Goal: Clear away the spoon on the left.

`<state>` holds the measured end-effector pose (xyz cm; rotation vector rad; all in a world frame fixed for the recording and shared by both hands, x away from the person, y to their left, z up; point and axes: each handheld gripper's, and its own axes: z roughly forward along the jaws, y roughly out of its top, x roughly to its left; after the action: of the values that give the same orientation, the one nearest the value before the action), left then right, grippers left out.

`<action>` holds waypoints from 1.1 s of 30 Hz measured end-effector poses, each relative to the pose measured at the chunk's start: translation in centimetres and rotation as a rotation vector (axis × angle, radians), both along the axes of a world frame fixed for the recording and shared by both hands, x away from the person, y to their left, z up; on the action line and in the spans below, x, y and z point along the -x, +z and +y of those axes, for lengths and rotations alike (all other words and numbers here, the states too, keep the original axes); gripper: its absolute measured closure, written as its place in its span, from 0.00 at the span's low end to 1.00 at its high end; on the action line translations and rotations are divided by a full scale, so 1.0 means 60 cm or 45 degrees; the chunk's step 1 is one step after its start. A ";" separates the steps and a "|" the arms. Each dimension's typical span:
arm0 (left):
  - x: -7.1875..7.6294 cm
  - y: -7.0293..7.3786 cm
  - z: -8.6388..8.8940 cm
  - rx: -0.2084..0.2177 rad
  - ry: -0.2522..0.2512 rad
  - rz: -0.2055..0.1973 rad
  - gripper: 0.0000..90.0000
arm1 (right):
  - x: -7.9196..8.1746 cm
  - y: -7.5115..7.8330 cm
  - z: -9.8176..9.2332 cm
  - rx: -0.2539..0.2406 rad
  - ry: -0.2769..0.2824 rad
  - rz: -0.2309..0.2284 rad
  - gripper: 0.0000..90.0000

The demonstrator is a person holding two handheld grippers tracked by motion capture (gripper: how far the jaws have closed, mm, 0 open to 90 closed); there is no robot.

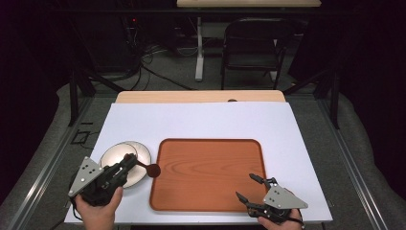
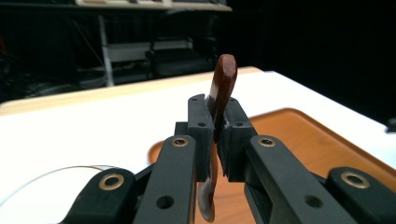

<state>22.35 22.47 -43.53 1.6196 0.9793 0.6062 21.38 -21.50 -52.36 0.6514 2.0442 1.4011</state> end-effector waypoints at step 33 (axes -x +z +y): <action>-0.010 -0.027 -0.081 -0.146 -0.265 0.201 0.94 | 0.000 0.000 -0.001 0.000 -0.005 -0.002 0.33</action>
<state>22.97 17.62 -45.14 1.8665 0.8881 0.4032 21.38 -21.57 -52.35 0.6533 2.0403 1.3996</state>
